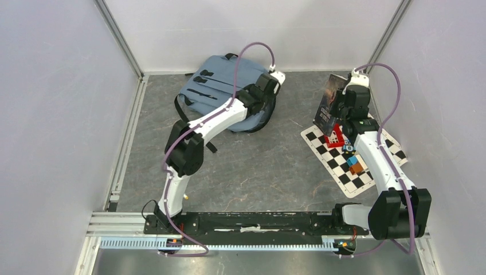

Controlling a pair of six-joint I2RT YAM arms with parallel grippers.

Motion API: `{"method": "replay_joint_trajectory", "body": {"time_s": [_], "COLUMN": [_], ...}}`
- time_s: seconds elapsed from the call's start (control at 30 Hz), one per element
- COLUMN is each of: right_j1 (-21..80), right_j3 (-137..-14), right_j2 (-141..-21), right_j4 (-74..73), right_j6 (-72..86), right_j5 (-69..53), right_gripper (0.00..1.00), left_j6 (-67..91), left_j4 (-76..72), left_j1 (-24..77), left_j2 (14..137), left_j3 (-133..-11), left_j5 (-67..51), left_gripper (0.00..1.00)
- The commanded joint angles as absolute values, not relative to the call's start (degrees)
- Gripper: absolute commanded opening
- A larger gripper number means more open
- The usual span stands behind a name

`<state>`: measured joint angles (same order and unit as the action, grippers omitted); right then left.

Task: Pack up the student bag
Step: Place the book in the student bag.

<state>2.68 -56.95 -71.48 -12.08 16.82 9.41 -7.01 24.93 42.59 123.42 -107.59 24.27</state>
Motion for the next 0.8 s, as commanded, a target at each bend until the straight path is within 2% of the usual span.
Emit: {"method": "replay_joint_trajectory", "body": {"time_s": [0.0, 0.23, 0.4, 0.67, 0.77], "right_j1": [2.9, 2.9, 2.9, 3.4, 4.7], "right_j3": [-61.0, -64.3, -64.8, -63.2, -61.8], "right_j2": [-70.1, -69.5, -68.0, -67.8, -67.5], "right_j4": [-0.7, -1.2, -2.2, -5.8, -6.9], "right_j6": [19.1, 30.4, 37.4, 42.7, 44.2], "right_j5": [7.1, -1.2, -9.6, -22.1, -23.4], "right_gripper": [0.00, 0.00, 0.00, 0.00, 0.00], "left_j6": [1.9, 10.3, 21.5, 29.5, 29.6], "left_j4": [26.9, 28.9, 30.6, 26.9, 26.5], "left_j1": [41.8, 41.6, 38.8, 34.1, 32.6], "left_j2": [113.4, 105.9, 105.6, 102.1, 101.0], "left_j3": [-115.7, -118.2, -121.8, -115.1, -114.3], "left_j5": [19.8, 9.9, -6.8, -21.8, -24.4], "left_gripper": [0.02, 0.02, 0.02, 0.02, 0.02]}}
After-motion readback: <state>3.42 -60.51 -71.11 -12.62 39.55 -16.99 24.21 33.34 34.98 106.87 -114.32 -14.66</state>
